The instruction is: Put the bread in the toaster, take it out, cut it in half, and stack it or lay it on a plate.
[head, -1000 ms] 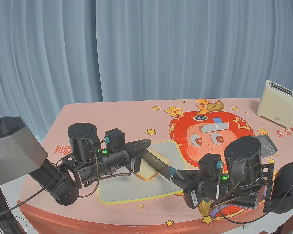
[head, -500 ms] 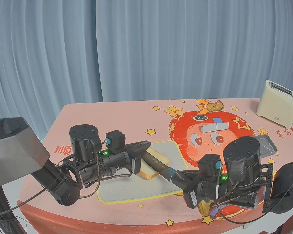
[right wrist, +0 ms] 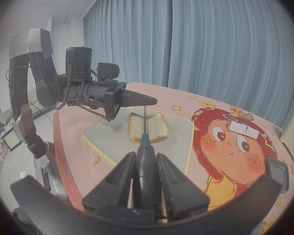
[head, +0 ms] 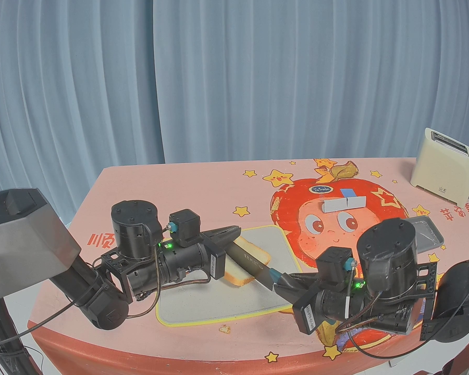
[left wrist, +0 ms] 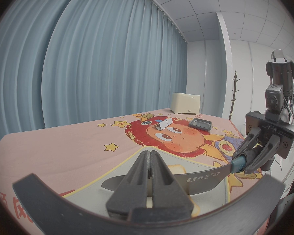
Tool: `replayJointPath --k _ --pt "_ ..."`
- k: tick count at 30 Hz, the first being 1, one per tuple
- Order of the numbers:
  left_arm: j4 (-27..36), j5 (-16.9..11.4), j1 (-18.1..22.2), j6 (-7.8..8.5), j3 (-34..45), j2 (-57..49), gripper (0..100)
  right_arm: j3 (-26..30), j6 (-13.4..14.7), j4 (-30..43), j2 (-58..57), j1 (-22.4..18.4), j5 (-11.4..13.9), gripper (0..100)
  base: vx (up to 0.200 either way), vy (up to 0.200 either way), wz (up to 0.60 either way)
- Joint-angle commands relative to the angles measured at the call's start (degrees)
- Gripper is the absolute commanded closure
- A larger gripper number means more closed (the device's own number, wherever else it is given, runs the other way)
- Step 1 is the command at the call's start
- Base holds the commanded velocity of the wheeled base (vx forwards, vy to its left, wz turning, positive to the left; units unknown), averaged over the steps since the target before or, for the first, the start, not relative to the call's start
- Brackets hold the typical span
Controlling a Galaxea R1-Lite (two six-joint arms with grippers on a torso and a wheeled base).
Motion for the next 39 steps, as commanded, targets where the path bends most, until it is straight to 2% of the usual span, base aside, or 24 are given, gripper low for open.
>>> replayJointPath --k 1,39 --pt "0.1 0.0 0.0 -0.01 0.0 0.4 100 0.0 0.0 0.0 -0.1 -0.1 0.0 100 0.000 0.000 0.00" --pt "-0.1 0.7 -0.2 -0.10 -0.7 -0.2 100 0.2 0.1 0.7 0.4 -0.2 0.0 100 0.000 0.000 0.00"
